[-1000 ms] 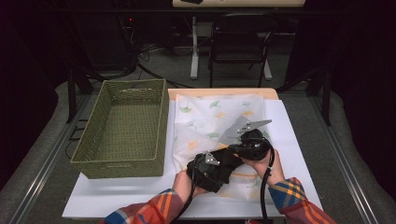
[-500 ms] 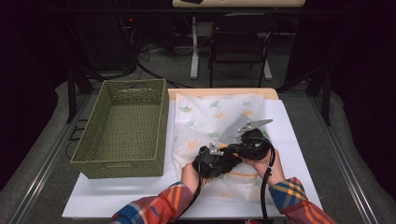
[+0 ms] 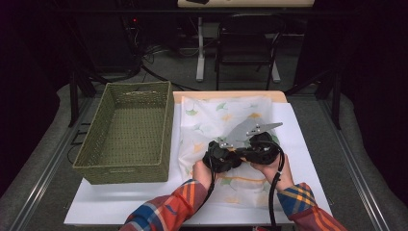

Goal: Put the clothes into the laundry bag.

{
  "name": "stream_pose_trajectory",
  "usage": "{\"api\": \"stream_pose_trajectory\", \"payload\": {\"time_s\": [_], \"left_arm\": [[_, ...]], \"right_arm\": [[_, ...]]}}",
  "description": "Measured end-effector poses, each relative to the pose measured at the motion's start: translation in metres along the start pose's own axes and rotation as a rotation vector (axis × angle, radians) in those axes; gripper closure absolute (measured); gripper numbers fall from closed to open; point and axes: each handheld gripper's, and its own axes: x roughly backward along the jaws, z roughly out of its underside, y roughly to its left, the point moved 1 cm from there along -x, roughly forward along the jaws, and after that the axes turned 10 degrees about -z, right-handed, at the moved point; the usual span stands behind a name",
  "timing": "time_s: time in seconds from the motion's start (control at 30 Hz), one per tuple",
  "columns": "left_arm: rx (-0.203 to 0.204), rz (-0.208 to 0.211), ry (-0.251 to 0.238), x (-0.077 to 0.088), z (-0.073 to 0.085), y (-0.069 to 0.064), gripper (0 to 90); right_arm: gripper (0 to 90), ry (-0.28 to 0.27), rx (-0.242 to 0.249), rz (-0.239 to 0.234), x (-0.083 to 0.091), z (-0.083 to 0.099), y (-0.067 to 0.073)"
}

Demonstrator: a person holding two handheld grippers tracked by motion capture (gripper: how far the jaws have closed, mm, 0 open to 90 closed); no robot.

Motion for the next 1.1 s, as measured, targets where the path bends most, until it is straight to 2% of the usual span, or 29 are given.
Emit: {"api": "stream_pose_trajectory", "payload": {"time_s": [0.1, 0.13, 0.23, 0.3, 0.37, 0.53, 0.8, 0.97, 1.1], "left_arm": [[-0.034, 0.031, 0.013, 0.006, 0.004, 0.003, 61.9], [-0.064, 0.038, 0.026, 0.01, 0.005, 0.004, 59.7], [-0.058, 0.042, 0.024, 0.016, 0.01, 0.004, 48.5], [-0.074, 0.047, 0.035, 0.023, 0.012, 0.005, 42.5], [-0.074, 0.056, 0.03, 0.028, 0.015, 0.005, 39.7], [-0.106, 0.07, 0.027, 0.043, 0.019, 0.008, 34.4], [-0.129, 0.05, 0.004, 0.071, 0.022, 0.021, 26.6], [-0.128, 0.01, -0.019, 0.086, 0.023, 0.031, 22.2], [-0.11, -0.036, -0.031, 0.093, 0.023, 0.042, 21.2]], "right_arm": [[89.0, 0.0, 0.002, 0.0, 0.0, 0.001, -0.001], [89.0, 0.0, 0.002, 0.002, 0.0, 0.001, -0.001], [88.9, 0.0, 0.002, 0.005, 0.001, 0.001, -0.001], [88.9, -0.003, 0.002, 0.005, 0.001, 0.001, -0.001], [88.9, -0.004, 0.003, 0.006, 0.002, 0.001, -0.001], [88.9, -0.004, 0.004, 0.009, 0.002, 0.001, -0.002], [88.9, -0.002, -0.003, 0.01, 0.004, 0.001, -0.002], [88.9, -0.002, -0.001, 0.01, 0.005, 0.001, -0.002], [88.9, -0.006, 0.003, 0.01, 0.005, 0.001, -0.002]]}}
